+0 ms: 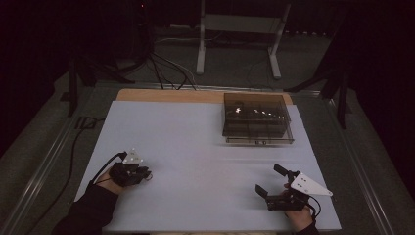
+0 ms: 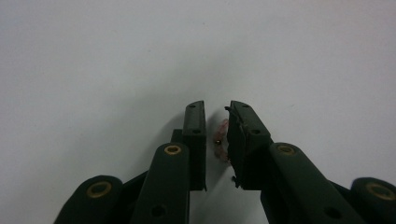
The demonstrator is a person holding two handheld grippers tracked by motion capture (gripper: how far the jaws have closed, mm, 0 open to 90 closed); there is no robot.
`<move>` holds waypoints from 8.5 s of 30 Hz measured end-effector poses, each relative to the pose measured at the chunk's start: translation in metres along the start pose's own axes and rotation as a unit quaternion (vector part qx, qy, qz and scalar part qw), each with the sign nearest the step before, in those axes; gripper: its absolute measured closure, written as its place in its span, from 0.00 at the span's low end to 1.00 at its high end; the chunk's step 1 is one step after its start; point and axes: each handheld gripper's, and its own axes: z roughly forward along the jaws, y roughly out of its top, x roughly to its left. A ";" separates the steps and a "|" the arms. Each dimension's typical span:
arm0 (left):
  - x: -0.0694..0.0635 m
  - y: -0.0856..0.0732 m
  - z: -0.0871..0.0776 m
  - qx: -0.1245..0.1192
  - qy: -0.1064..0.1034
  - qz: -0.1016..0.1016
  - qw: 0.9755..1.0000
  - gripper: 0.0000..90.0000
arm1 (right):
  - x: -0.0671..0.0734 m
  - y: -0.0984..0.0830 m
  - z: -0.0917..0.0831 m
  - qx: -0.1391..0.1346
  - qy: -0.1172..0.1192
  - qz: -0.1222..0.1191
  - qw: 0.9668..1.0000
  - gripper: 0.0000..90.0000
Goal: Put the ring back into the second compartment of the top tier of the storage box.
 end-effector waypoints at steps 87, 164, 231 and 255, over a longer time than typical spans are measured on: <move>-0.018 0.073 -0.031 -0.077 -0.041 0.035 0.996 0.98 | 0.000 0.000 -0.001 0.000 -0.001 0.001 1.000 0.00; -0.063 0.200 0.012 -0.108 -0.084 0.093 0.986 0.98 | 0.000 0.000 -0.003 -0.003 0.005 0.005 1.000 0.00; -0.112 0.327 0.101 -0.117 -0.110 0.071 0.985 0.97 | 0.000 0.000 -0.007 -0.010 0.015 0.006 1.000 0.00; -0.106 0.313 0.067 -0.150 -0.125 0.056 0.979 0.17 | 0.000 0.000 -0.007 -0.007 0.013 0.004 1.000 0.00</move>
